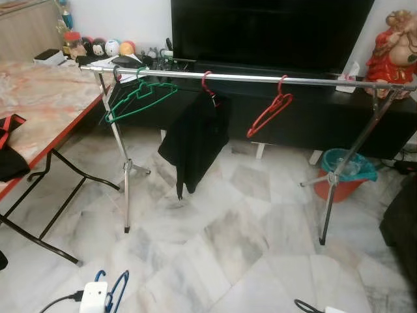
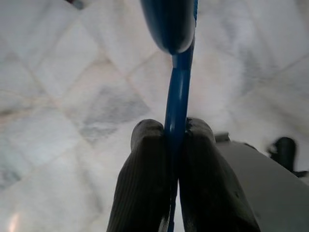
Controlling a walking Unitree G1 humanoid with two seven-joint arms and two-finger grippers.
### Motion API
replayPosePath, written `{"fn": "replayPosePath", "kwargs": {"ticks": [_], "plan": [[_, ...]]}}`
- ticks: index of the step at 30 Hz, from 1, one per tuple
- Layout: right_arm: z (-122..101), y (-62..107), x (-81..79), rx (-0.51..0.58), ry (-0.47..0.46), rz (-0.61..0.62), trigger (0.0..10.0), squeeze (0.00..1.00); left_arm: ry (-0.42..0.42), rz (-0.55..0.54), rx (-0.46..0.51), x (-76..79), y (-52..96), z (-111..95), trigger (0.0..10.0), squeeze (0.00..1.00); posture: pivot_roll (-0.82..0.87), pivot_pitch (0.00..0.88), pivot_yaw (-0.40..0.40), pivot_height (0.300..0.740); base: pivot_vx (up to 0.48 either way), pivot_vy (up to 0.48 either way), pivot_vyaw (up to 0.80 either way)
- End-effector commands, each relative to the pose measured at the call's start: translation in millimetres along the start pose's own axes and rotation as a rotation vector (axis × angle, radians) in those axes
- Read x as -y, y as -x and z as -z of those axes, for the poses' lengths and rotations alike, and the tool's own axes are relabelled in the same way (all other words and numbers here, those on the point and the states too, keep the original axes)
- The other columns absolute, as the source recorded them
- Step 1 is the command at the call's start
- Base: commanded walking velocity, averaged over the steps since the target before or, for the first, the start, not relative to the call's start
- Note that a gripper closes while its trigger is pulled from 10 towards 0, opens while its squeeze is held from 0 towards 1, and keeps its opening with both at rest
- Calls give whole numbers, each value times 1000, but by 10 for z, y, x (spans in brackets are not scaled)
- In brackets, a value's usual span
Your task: Hang hanger
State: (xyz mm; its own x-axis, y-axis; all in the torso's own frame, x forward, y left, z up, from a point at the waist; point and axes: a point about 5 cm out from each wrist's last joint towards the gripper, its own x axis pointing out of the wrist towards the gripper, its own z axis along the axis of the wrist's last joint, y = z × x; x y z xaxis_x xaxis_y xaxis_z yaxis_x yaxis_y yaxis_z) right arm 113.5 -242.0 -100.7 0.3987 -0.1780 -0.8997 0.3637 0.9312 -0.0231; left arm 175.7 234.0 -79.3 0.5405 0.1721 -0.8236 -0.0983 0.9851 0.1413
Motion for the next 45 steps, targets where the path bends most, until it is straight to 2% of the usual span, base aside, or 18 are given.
{"fn": "replayPosePath", "kwargs": {"ticks": [1, 12, 21, 26, 28, 32, 40, 45], "plan": [[-15, -7, -48, 2, -7, -8, 10000, 0, -17, -17, -15, -74, 7, 28, 10000, 0, -64, 0, -47, 740, 0, -289, 0], [-74, -10, -23, 19, -9, -3, 10000, 0, -16, -15, -13, -70, 7, 25, 10000, 0, -63, 0, -55, 740, 0, -294, 0], [-87, -2, 48, 30, -21, 7, 10000, 0, -14, -22, -31, -96, 22, 108, 10000, 0, -70, 0, -52, 740, 0, -294, 0], [-76, -6, 4, 32, -33, 4, 10000, 0, -2, -23, -34, -93, 23, 113, 10000, 0, -75, 0, -47, 740, 0, 0, 0], [-55, -9, -45, 30, -30, -2, 10000, 0, -22, -16, -24, -91, 22, 98, 10000, 0, -73, 0, -45, 740, 0, 0, 0], [-45, -11, -89, 33, -39, -9, 10000, 0, 11, -25, 4, -103, 18, 54, 10000, 0, -74, 0, -44, 740, 0, 0, 0], [-59, -11, -77, 37, -37, -6, 10000, 0, 21, -11, 22, -84, 13, 17, 10000, 0, -76, 0, -44, 740, 0, 0, 0], [-54, -12, -83, 33, -55, -2, 10000, 0, 14, -1, 25, -61, 12, 13, 10000, 0, -75, 0, -46, 740, 99, 0, -586]]}}
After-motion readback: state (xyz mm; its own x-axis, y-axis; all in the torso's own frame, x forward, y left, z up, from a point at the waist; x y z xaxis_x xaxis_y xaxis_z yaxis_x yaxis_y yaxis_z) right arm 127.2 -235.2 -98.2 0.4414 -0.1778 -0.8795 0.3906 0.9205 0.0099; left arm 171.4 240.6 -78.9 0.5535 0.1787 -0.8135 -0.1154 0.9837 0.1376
